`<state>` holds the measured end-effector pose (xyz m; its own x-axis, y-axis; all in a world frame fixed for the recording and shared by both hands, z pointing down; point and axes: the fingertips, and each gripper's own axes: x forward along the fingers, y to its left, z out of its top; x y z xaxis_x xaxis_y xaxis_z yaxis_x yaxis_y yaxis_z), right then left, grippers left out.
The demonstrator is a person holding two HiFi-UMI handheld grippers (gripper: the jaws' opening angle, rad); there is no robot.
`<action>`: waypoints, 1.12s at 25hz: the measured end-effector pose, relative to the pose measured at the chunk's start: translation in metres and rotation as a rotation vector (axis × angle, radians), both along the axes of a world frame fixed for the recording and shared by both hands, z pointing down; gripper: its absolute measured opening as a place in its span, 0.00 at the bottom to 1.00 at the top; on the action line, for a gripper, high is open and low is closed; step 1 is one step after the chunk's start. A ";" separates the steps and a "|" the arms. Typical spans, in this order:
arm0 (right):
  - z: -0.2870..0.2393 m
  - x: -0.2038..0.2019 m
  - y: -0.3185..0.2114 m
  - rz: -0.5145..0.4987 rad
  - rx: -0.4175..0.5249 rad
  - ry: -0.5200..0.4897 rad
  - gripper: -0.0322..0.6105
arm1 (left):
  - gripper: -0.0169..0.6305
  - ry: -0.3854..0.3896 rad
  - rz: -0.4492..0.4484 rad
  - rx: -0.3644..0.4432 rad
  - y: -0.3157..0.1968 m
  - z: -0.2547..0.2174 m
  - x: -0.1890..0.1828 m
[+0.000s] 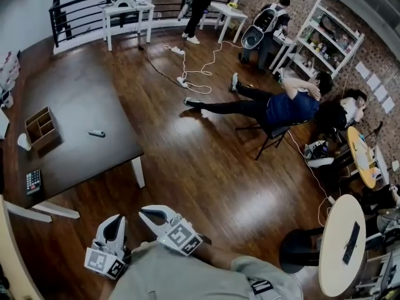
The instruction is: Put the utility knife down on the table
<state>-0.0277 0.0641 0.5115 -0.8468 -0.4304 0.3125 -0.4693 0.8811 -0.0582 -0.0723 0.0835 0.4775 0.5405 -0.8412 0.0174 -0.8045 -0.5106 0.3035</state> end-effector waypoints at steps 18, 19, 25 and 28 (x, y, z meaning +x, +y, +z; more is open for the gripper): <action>-0.007 0.217 0.020 -0.185 0.033 -0.062 0.05 | 0.03 -0.098 -0.217 -0.032 0.037 0.024 0.221; -0.008 0.221 0.024 -0.204 0.043 -0.065 0.05 | 0.03 -0.101 -0.247 -0.034 0.042 0.024 0.222; -0.015 0.233 0.040 -0.292 0.066 -0.095 0.05 | 0.03 -0.158 -0.354 -0.045 0.068 0.031 0.232; -0.019 0.239 0.045 -0.314 0.073 -0.105 0.05 | 0.03 -0.178 -0.375 -0.045 0.076 0.030 0.242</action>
